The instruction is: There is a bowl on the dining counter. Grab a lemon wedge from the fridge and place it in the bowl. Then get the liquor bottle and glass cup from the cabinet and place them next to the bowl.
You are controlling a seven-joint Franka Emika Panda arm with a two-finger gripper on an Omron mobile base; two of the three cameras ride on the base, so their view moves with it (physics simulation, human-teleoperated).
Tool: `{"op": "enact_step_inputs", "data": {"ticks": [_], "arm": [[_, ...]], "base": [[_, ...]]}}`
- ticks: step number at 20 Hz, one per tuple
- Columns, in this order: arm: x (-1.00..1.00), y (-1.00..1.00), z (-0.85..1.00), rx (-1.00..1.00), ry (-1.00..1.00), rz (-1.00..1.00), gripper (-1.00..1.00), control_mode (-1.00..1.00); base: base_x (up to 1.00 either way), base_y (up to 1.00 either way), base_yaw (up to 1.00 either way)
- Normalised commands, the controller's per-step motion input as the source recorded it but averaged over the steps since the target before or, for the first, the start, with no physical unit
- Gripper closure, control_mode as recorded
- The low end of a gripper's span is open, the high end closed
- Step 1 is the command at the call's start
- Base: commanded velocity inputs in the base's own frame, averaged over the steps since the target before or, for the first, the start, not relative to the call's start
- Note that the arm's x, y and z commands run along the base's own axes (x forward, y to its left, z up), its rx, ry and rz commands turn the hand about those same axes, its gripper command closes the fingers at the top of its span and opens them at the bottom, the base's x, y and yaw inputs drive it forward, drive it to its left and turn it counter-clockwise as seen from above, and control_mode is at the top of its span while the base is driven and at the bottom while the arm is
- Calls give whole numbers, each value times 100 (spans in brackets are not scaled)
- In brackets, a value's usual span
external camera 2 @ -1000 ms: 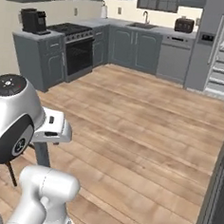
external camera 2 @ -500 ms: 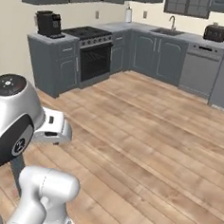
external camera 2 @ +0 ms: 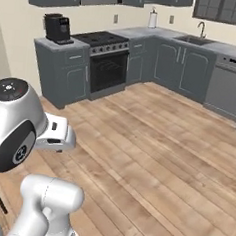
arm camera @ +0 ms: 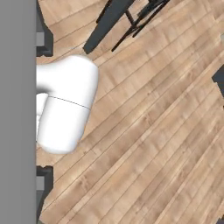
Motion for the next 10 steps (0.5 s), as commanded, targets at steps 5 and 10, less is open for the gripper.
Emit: {"op": "enact_step_inputs", "data": {"ticks": [5, 10], "arm": [[0, 0, 0, 0, 0, 0, -100, 100], [0, 0, 0, 0, 0, 0, -100, 100]], "base": [[97, -33, 27], [95, -46, 32]]}}
